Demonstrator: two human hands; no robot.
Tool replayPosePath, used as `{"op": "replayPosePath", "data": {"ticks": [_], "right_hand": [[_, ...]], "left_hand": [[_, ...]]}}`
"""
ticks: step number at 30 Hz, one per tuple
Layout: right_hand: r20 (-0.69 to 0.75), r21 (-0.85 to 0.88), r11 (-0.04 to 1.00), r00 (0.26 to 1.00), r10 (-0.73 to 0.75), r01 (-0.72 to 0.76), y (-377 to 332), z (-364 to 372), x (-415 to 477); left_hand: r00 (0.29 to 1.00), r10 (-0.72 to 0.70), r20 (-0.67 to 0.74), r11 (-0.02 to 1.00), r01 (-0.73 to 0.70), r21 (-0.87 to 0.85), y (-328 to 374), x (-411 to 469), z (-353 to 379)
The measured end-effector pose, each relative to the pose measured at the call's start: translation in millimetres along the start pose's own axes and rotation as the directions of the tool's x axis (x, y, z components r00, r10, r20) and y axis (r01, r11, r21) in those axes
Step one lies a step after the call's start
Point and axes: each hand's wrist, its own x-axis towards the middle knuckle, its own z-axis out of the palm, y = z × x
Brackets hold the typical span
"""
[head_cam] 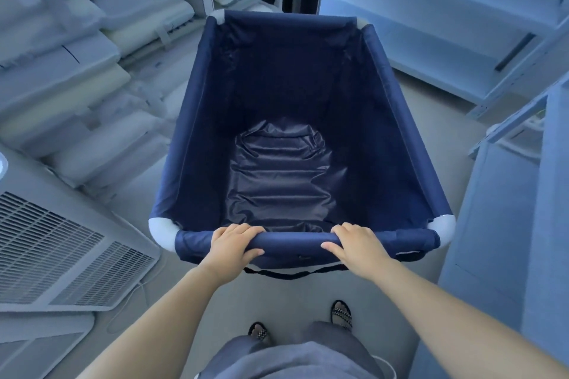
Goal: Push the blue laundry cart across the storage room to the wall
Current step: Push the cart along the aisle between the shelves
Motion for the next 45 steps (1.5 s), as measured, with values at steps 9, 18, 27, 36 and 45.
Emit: {"op": "replayPosePath", "data": {"ticks": [9, 18, 27, 36, 45], "right_hand": [[0.031, 0.07, 0.993, 0.995, 0.095, -0.097, -21.1, 18.2, -8.1], [0.054, 0.136, 0.979, 0.987, 0.149, -0.155, -37.5, 13.9, 0.5], [0.064, 0.153, 0.973, 0.984, 0.166, -0.174, -29.2, -4.6, 42.9], [0.051, 0.318, 0.919, 0.972, 0.228, -0.233, 4.2, -33.3, 101.2], [-0.046, 0.369, 0.884, 0.944, 0.327, -0.288, 34.0, -50.7, 156.5]], "left_hand": [[0.995, 0.041, 0.093, 0.998, -0.045, 0.041, -24.9, 5.1, -8.4], [0.989, 0.054, 0.135, 0.994, -0.066, 0.087, -39.8, 26.7, -23.3], [0.993, -0.07, 0.099, 0.967, 0.044, 0.25, -27.5, 65.6, -24.1], [0.987, -0.073, 0.143, 0.967, 0.035, 0.251, -31.5, 149.6, -45.6], [0.996, 0.025, -0.086, 0.993, -0.015, 0.118, -30.0, 215.7, -62.8]]}}
